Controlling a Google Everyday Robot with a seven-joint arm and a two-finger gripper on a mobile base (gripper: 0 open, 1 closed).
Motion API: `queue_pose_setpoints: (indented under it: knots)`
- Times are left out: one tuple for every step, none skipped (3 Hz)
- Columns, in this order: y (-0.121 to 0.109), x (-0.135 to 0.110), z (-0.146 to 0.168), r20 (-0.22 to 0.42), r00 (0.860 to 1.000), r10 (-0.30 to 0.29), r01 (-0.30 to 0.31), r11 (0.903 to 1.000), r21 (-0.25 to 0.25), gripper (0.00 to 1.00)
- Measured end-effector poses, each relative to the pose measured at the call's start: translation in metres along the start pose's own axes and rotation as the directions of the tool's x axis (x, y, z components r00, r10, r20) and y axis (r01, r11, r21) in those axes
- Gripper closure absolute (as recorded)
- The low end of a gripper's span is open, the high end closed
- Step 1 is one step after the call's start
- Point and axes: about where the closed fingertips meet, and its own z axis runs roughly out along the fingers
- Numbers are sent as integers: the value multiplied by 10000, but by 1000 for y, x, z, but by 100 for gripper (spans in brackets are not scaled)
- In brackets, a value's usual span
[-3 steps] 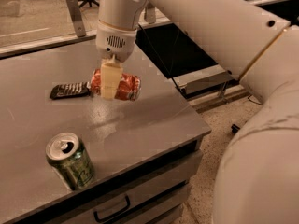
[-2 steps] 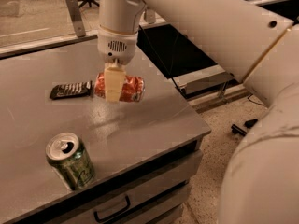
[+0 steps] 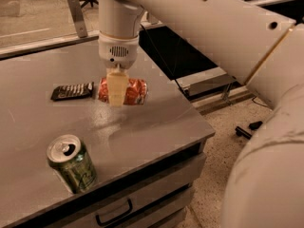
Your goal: Knock coke can over
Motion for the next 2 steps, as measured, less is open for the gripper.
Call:
queue_pose_setpoints:
  knots:
    - [-5,0,13,-352,9990,-270,262,9994,-239,59]
    - [-10,1,23,-387,9982,-468,453,9982,-387,35]
